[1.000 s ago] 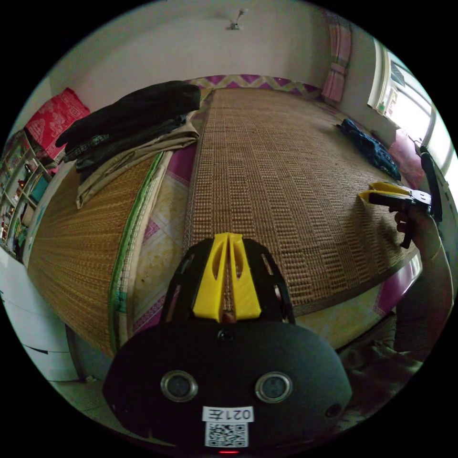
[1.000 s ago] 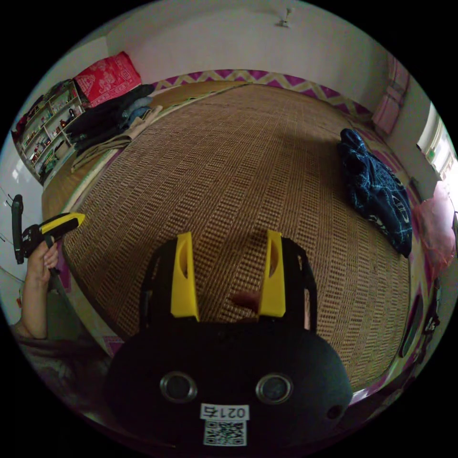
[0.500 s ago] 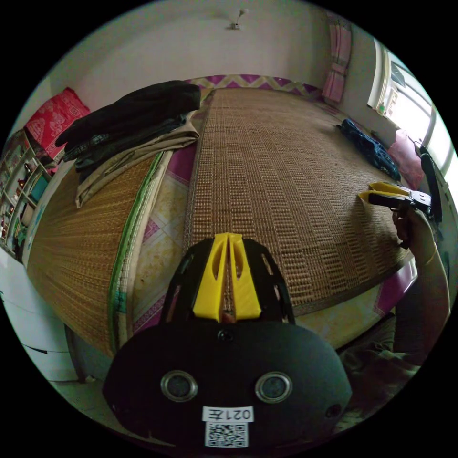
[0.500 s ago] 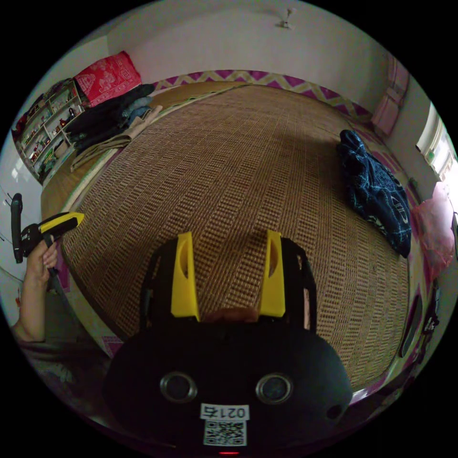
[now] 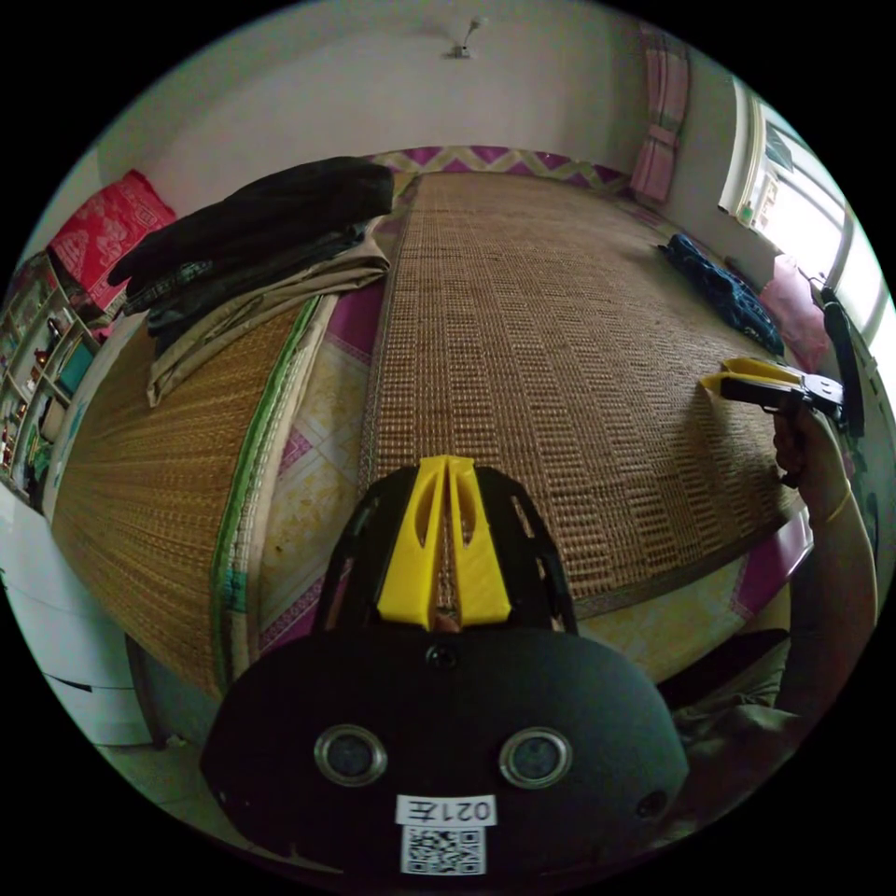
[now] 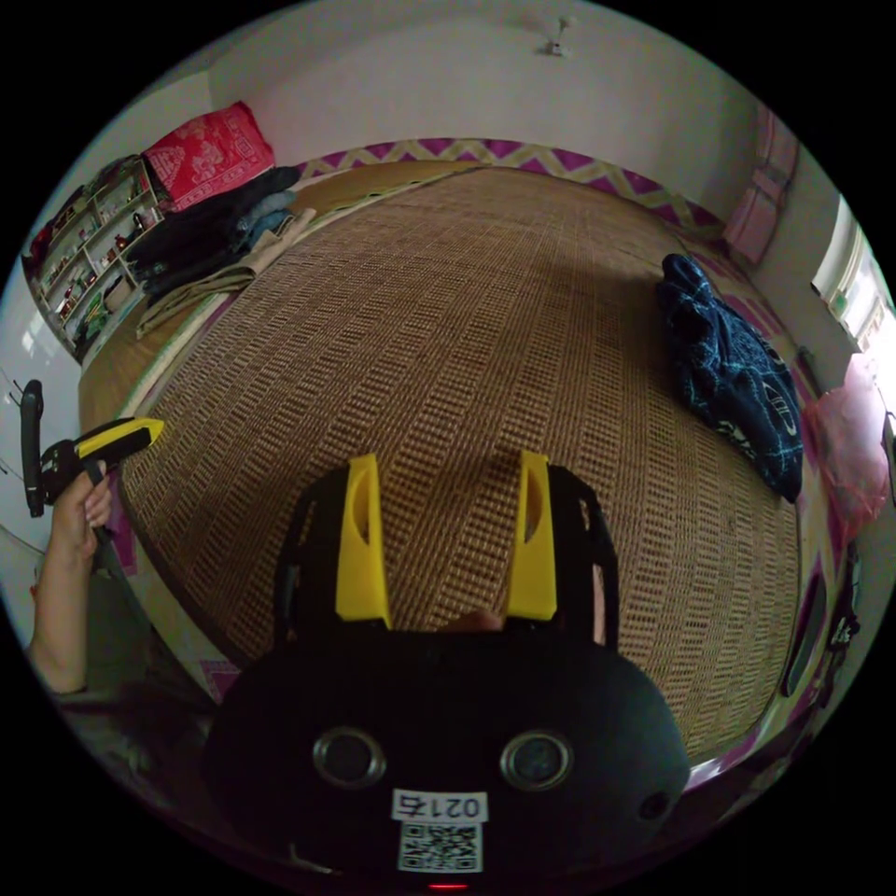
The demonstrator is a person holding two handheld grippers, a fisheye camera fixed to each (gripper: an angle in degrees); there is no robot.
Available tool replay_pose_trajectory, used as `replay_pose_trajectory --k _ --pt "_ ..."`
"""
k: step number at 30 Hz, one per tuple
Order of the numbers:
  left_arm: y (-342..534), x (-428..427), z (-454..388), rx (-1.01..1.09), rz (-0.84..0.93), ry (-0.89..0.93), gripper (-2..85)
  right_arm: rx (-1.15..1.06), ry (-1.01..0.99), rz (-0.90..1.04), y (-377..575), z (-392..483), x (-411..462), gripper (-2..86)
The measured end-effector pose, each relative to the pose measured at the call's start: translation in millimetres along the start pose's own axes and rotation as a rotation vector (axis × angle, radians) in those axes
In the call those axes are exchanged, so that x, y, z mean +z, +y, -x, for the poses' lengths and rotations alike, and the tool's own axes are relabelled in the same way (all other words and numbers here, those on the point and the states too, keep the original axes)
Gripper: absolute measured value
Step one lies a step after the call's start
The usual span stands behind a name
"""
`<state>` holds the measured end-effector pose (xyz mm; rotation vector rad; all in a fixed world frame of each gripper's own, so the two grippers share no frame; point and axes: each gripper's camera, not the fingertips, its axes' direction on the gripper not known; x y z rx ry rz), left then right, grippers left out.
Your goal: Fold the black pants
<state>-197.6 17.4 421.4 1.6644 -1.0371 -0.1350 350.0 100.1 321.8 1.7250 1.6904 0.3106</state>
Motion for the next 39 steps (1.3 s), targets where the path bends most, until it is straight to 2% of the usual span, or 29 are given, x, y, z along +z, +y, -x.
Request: replay_pose_trajectory --k 12,19,21,23,29,36,39 --pt "10.6 -27.8 8.1 -0.011 0.0 0.021 -1.0 0.005 0.003 -0.001 12.9 29.9 41.6 20.0" --pt "19.0 -47.9 13.8 -0.014 -0.001 0.027 -1.0 0.002 0.025 -0.009 22.9 63.4 59.4 13.8" --pt "21.5 -53.7 14.9 -0.014 -0.003 0.024 -1.0 -0.024 0.035 -0.055 24.2 85.0 51.9 14.9" --pt "24.9 -60.8 16.1 -0.013 -0.011 0.018 -1.0 -0.078 0.005 -0.099 18.7 117.1 40.0 16.1" --pt "62.8 -120.0 46.4 -0.066 -0.165 0.091 -1.0 -0.381 -0.085 -0.207 -50.4 302.3 20.4 14.5" --pt "136.7 -174.6 101.1 -0.107 -0.19 0.077 -1.0 -0.815 -0.138 -0.413 -140.8 533.7 66.0 15.2" --pt "163.5 -193.2 121.1 -0.12 -0.206 0.046 -1.0 -0.98 0.05 -0.479 -165.3 622.4 111.3 13.7"
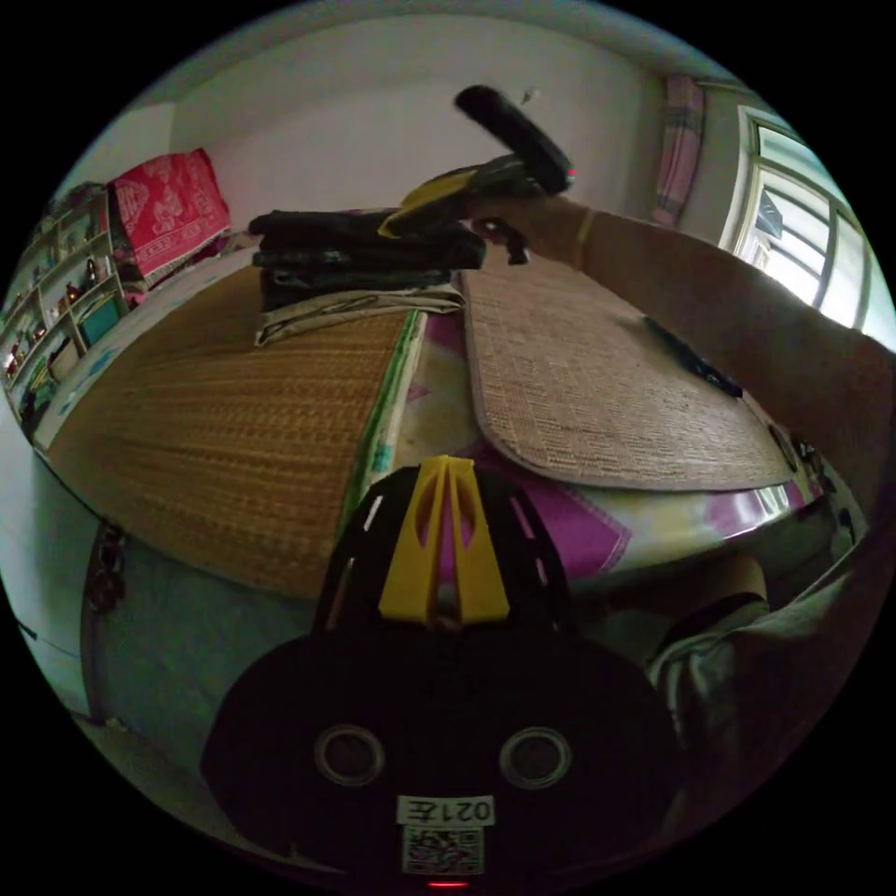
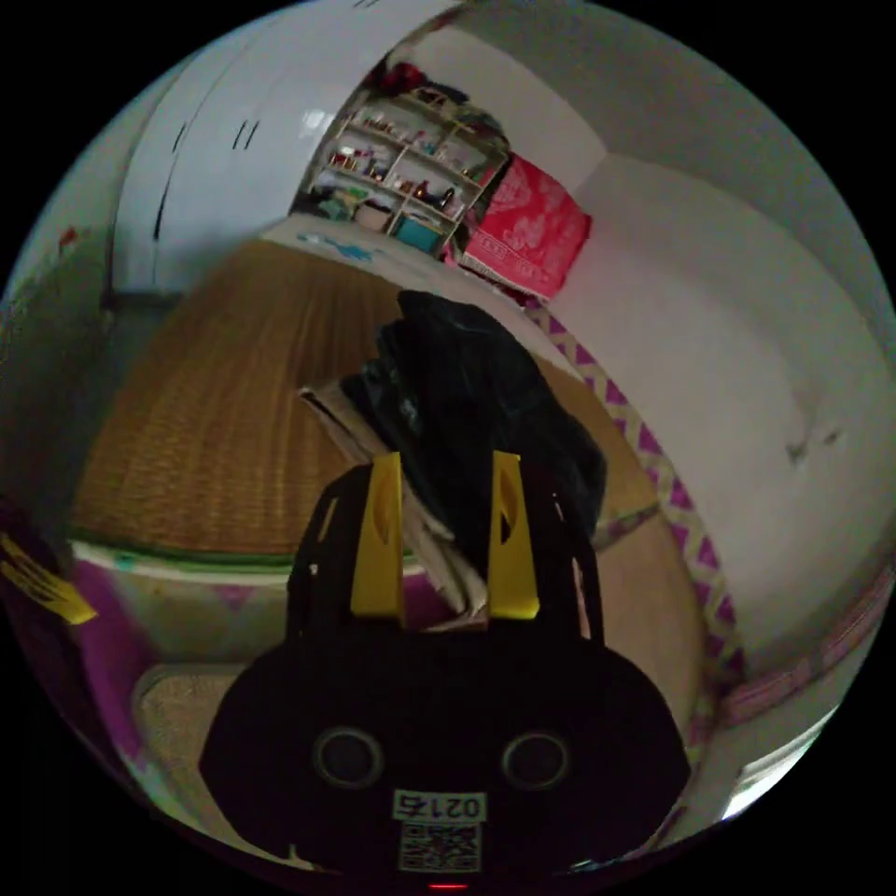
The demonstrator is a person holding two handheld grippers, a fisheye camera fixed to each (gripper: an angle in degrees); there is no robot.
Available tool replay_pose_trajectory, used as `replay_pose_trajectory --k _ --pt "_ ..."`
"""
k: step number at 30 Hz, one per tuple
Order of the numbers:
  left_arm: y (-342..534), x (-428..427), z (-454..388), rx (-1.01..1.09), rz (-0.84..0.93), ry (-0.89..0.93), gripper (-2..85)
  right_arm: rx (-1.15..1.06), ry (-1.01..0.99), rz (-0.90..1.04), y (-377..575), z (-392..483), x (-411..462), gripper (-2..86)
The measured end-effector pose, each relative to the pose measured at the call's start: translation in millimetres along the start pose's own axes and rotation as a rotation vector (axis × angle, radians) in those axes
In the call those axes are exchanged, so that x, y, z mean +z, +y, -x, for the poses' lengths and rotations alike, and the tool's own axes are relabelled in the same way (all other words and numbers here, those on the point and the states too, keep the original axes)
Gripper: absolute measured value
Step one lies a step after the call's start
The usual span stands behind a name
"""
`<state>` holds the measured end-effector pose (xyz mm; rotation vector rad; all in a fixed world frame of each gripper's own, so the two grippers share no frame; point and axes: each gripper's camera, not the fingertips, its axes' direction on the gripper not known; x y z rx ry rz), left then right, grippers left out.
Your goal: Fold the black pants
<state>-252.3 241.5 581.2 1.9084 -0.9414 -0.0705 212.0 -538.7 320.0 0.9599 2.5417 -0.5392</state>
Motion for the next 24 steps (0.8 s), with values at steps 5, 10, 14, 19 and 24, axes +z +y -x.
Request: replay_pose_trajectory --k 5,10,14,19,24 --pt "17.9 -24.7 35.9 -0.043 0.01 -0.008 -1.0 -0.074 -0.09 0.055 -82.7 13.1 78.5 17.6" --pt "25.2 -35.1 74.5 -0.149 0.019 0.115 -0.9 -0.048 -0.065 0.088 -137.7 28.3 141.6 13.6" --pt "28.9 -40.2 89.8 -0.176 0.027 0.128 -1.0 -0.064 -0.031 0.093 -145.3 37.4 170.5 9.9" --pt "32.7 -49.6 103.0 -0.205 0.029 0.16 -1.0 0.094 -0.159 0.092 -149.5 -8.7 175.6 7.5" --pt "34.1 -62.4 105.7 -0.238 0.019 0.187 -1.0 0.538 -0.407 -0.021 -119.4 -143.7 151.2 6.6"
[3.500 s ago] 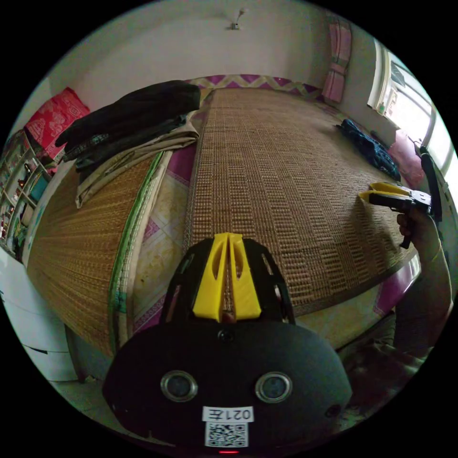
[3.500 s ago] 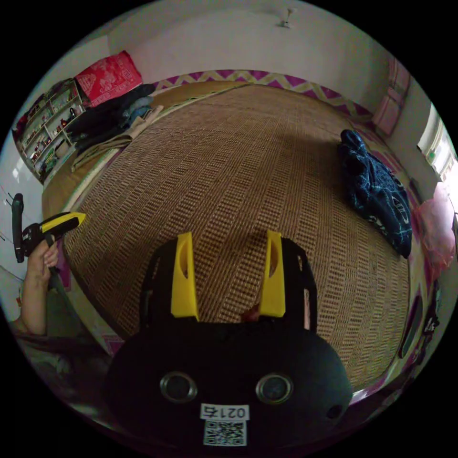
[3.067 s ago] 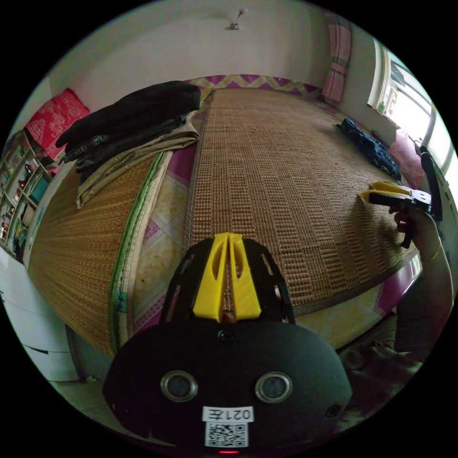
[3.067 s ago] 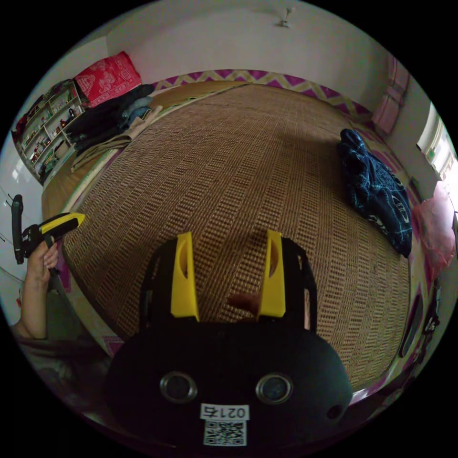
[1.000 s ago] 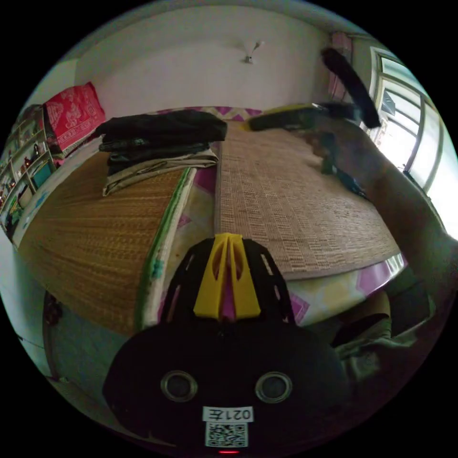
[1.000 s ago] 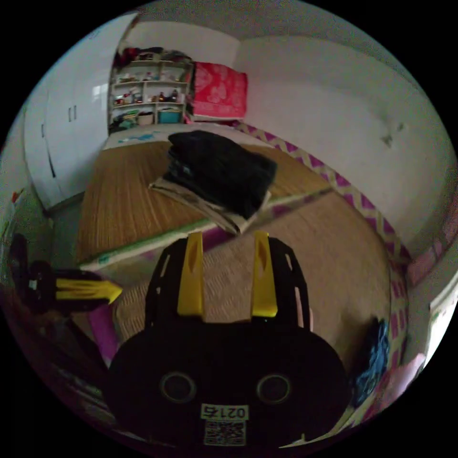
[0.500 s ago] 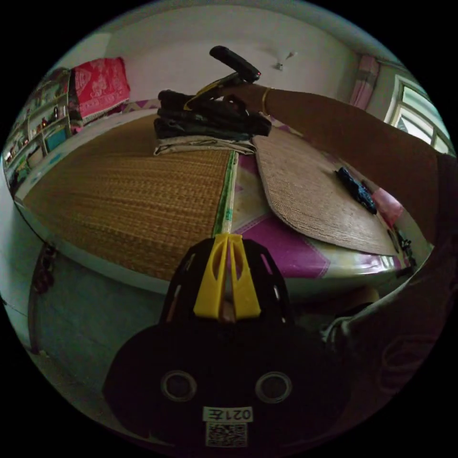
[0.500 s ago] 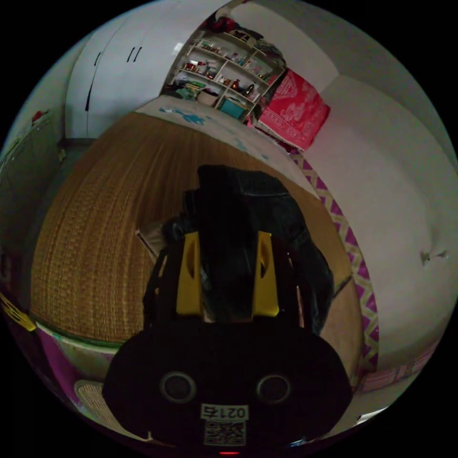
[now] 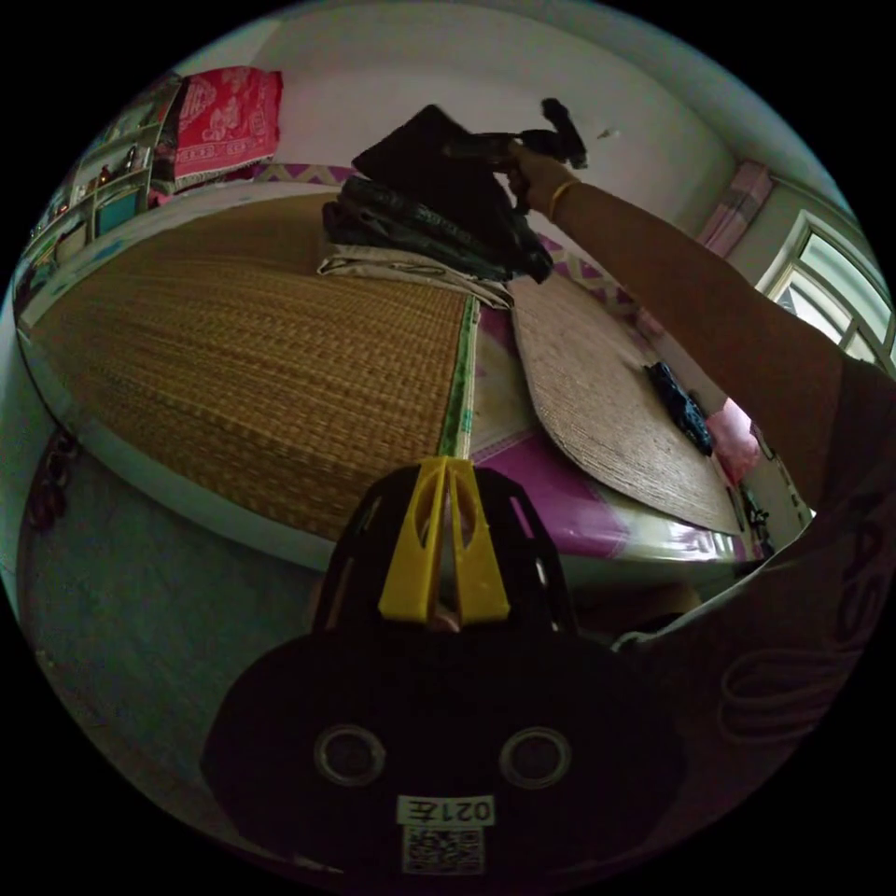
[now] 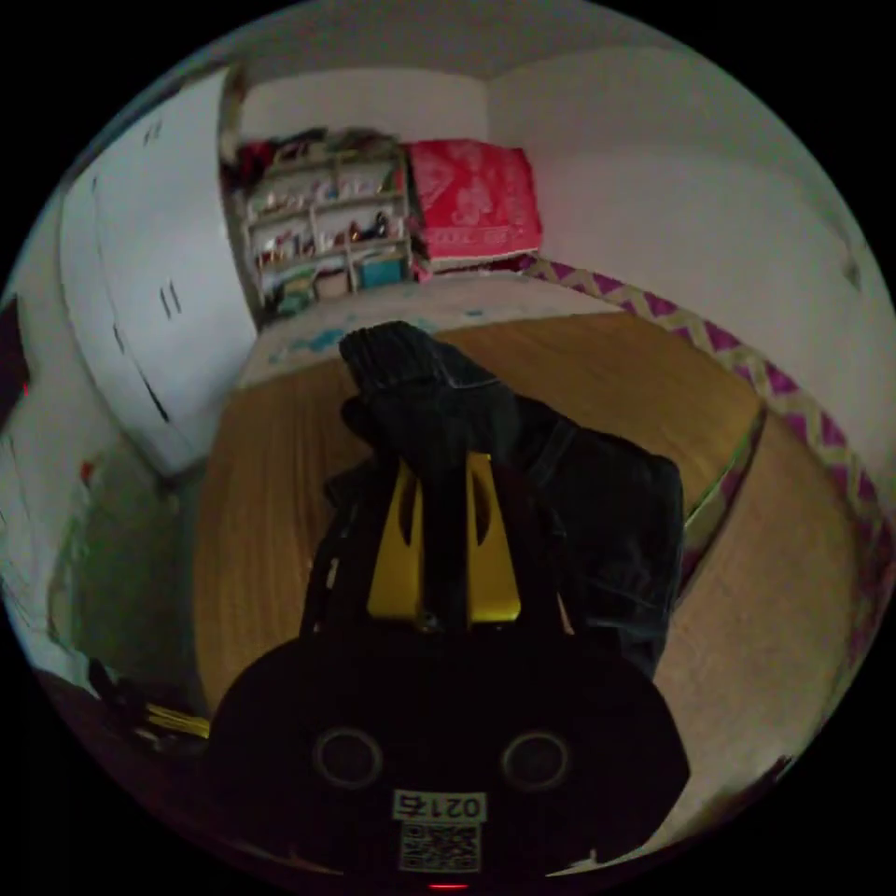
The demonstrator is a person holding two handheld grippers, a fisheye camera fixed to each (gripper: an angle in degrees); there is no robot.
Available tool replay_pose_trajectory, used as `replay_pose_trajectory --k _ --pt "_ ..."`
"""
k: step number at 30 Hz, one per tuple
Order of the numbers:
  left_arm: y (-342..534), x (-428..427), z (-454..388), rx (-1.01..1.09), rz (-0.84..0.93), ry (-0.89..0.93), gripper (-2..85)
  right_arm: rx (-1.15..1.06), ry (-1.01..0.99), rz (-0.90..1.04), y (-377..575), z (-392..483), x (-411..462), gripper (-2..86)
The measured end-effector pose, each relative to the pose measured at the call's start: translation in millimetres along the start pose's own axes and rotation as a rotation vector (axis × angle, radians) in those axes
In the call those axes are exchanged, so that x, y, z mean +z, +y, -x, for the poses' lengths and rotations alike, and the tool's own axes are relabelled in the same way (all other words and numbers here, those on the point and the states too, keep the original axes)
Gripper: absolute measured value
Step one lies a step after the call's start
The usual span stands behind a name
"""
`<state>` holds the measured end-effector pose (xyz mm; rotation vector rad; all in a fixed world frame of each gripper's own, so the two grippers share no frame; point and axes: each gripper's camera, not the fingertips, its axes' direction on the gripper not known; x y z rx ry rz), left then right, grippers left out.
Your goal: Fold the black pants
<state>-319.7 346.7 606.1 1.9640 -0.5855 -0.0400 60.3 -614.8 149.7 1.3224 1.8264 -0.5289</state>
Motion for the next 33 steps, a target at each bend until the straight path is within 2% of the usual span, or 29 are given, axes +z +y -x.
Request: replay_pose_trajectory --k 3,5,9,13,15,18,22,23,25,27,33 --pt "1.3 -8.5 -7.5 0.011 -0.013 0.006 -1.0 0.15 -0.106 -0.073 -4.9 -68.6 -56.1 6.4" --pt "1.2 -11.4 -13.1 0.024 -0.01 0.005 -1.0 0.184 -0.097 -0.11 -4.4 -99.4 -98.7 6.5" --pt "0.0 -18.1 -30.4 0.065 -0.025 0.018 -0.9 0.153 0.071 -0.14 5.3 -139.9 -209.0 6.4" --pt "-2.5 -14.7 -52.2 0.106 -0.024 0.065 -1.0 -0.06 0.305 -0.011 29.2 -104.6 -264.1 6.2" --pt "-2.2 -12.2 -63.1 0.124 -0.021 0.091 -1.0 -0.168 0.385 0.095 54.3 -72.5 -250.1 6.3" --pt "1.5 -6.4 -82.0 0.155 -0.015 0.106 -1.0 -0.275 0.42 0.307 133.8 -20.3 -182.6 6.3" --pt "9.6 3.2 -101.2 0.17 0.003 0.114 -1.0 -0.3 0.316 0.532 290.6 47.6 -67.2 7.0" --pt "10.6 4.2 -103.1 0.171 0.008 0.113 -1.0 -0.285 0.297 0.528 306.6 54.1 -59.2 7.2" --pt "14.5 5.6 -109.3 0.178 0.018 0.101 -0.9 -0.221 0.386 0.372 334.3 72.4 -70.3 7.6" --pt "17.6 5.2 -112.2 0.177 0.019 0.079 -1.0 -0.154 0.397 0.302 332.5 75.7 -89.6 8.1" --pt "27.8 6.1 -119.0 0.161 0.013 0.067 -1.0 -0.188 0.336 0.242 315.7 98.2 -118.9 7.5"
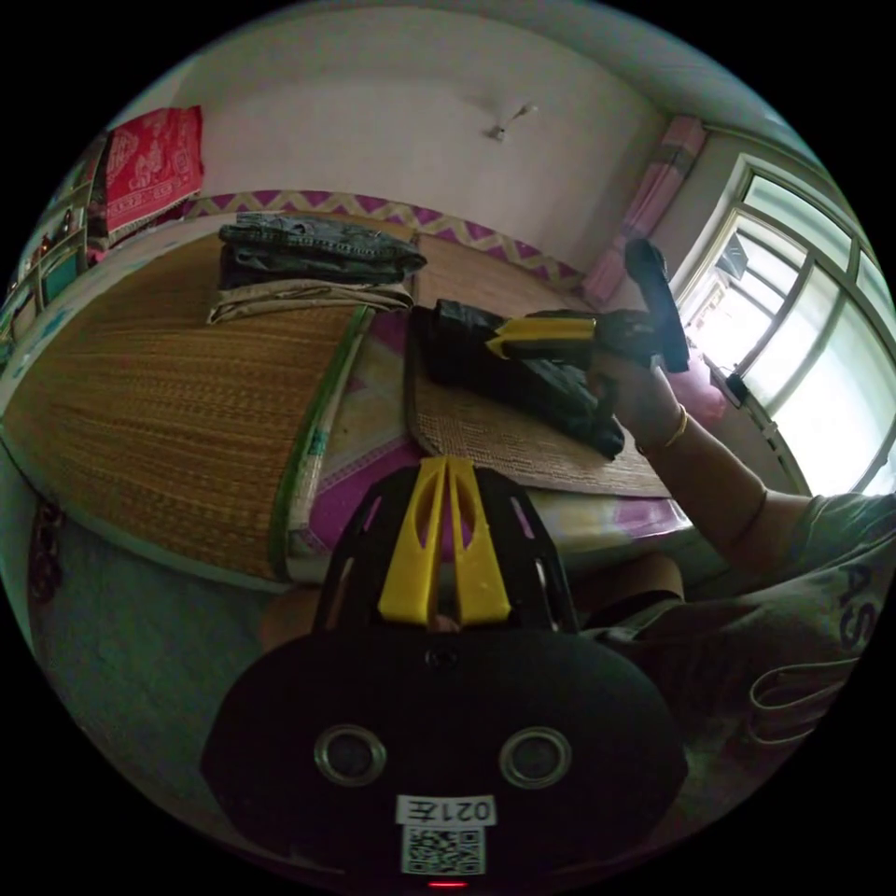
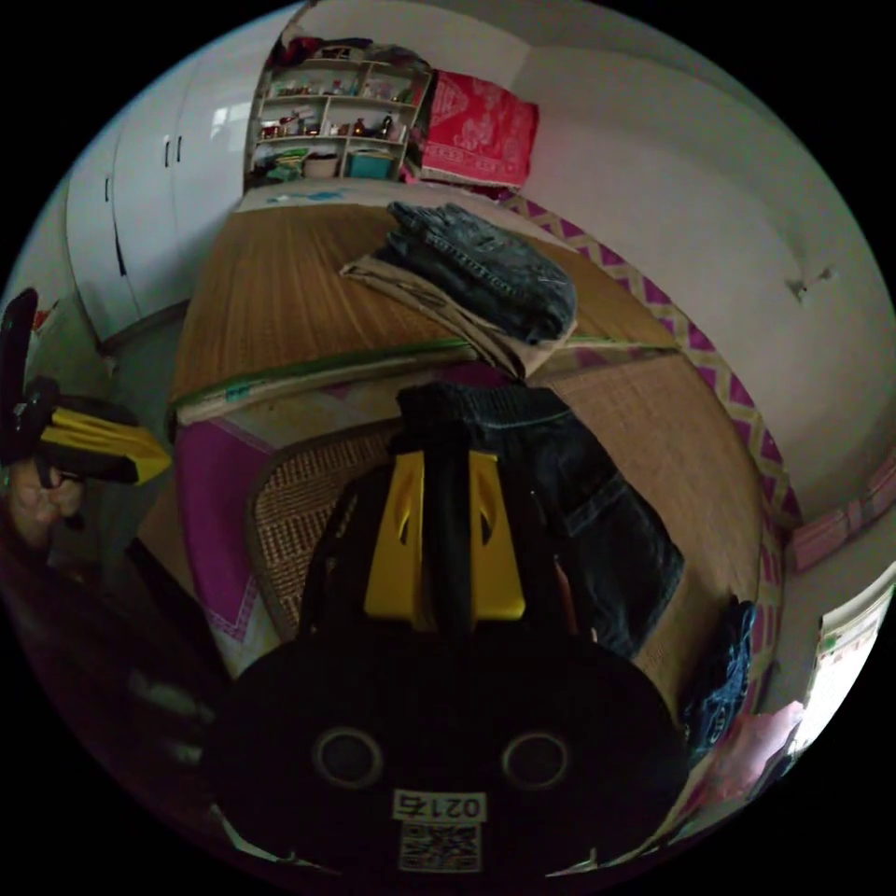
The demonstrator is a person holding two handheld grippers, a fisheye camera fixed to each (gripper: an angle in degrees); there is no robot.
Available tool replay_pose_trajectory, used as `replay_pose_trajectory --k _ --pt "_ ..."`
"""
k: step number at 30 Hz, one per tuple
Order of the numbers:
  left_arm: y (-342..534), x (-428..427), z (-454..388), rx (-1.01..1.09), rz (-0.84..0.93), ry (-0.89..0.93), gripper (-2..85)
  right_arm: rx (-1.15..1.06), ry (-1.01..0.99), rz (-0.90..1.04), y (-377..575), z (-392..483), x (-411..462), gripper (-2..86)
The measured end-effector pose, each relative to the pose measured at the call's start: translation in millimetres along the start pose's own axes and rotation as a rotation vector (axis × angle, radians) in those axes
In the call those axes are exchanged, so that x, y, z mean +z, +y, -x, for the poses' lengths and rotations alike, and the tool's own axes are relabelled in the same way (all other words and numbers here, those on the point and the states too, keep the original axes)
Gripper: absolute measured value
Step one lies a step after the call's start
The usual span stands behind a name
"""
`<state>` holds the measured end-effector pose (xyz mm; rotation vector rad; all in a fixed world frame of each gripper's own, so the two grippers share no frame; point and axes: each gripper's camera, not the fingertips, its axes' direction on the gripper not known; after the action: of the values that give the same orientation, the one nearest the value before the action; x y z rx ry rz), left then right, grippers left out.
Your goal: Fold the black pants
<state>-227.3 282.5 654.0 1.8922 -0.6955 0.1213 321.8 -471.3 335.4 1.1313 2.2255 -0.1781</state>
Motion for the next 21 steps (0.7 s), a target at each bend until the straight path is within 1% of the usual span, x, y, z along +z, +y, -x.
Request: replay_pose_trajectory --k 2,4,7,8,10,13,15,18,21 --pt "2.2 2.2 -3.0 -0.001 0.001 -0.002 -1.0 -0.026 0.009 0.0 -8.8 7.1 -0.8 6.9" --pt "4.7 5.6 -7.2 -0.001 0.001 -0.006 -1.0 -0.064 0.06 0.042 -20.4 14.5 10.2 6.4" --pt "7.9 9.5 -12.3 -0.001 -0.001 -0.002 -1.0 -0.062 0.067 0.085 -27.6 6.4 18.1 4.0" --pt "8.6 10.4 -13.3 -0.001 -0.002 -0.004 -1.0 -0.063 0.053 0.082 -27.8 2.6 15.1 3.3" --pt "10.7 15.0 -16.7 -0.003 0.0 -0.006 -1.0 -0.004 -0.038 0.052 -26.6 -24.1 -8.1 0.7" --pt "12.0 21.8 -20.3 -0.006 0.001 -0.001 -1.0 0.065 -0.145 -0.008 -20.7 -59.4 -46.3 0.1" --pt "12.4 26.3 -22.6 -0.007 -0.001 -0.001 -0.9 0.056 -0.163 -0.045 -17.8 -67.2 -67.7 0.7" --pt "13.4 34.6 -26.1 -0.014 -0.004 0.002 -0.9 -0.023 -0.056 -0.071 -14.3 -53.4 -90.8 2.9" --pt "15.4 42.4 -31.1 -0.014 0.0 0.002 -1.0 -0.09 -0.036 -0.064 -14.8 -40.7 -107.7 7.3"
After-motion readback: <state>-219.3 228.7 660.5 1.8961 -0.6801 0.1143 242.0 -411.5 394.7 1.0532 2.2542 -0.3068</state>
